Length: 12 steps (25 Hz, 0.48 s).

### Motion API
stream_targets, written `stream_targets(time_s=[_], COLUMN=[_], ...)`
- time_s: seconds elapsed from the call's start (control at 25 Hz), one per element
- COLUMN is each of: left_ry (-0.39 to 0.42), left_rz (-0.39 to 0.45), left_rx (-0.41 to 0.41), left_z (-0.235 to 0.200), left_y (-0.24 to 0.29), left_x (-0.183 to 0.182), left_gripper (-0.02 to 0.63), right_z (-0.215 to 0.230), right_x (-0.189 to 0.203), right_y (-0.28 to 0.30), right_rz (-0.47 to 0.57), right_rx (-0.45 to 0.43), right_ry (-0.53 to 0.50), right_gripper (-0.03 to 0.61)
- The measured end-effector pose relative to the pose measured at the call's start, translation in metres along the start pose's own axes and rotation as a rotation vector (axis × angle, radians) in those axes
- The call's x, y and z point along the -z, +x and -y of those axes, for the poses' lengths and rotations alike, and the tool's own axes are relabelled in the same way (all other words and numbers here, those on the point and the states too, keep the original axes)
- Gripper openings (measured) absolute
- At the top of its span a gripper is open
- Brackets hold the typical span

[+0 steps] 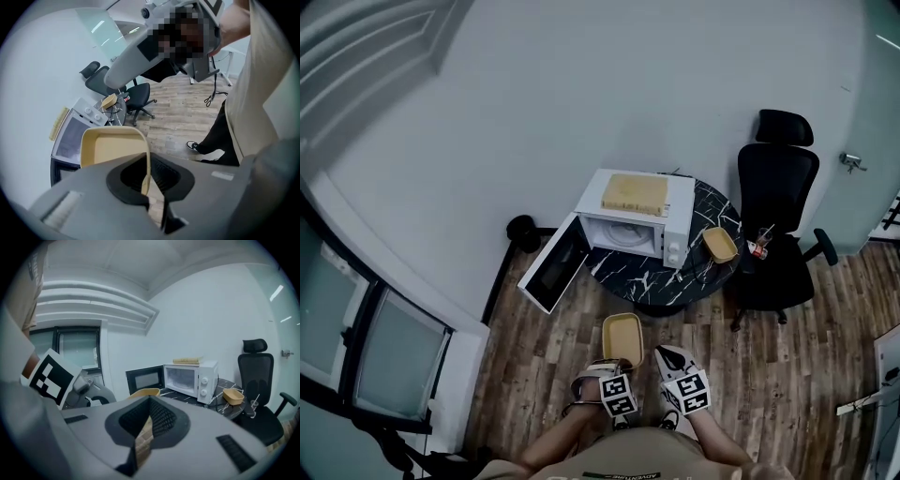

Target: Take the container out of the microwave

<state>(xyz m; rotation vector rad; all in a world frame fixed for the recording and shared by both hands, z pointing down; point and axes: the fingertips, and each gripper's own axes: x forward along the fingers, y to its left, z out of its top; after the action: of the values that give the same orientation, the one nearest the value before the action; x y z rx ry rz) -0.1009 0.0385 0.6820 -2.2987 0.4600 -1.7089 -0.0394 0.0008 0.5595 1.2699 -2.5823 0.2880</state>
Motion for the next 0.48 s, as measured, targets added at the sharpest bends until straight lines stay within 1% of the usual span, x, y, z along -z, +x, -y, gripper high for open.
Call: stream_targets(time_s=[0.28, 0.48], left_ry=[0.015, 0.026], left_rz=[0.01, 0.015], left_rx=[-0.017, -0.024], left_z=[-0.001, -0.004], left_y=[-0.011, -0.013], left_x=[-0.003, -0.003], left_gripper=[0.025, 0.025], right_z=[-0.012, -0.003], right_x=[-0.007, -0.008], right_y=[-0.016, -0.027], right_rz=[0.027, 0.033], right_rx=[-0.009, 0.026], right_ry=[-0.011, -0.007], right_gripper=[0.008, 0.008])
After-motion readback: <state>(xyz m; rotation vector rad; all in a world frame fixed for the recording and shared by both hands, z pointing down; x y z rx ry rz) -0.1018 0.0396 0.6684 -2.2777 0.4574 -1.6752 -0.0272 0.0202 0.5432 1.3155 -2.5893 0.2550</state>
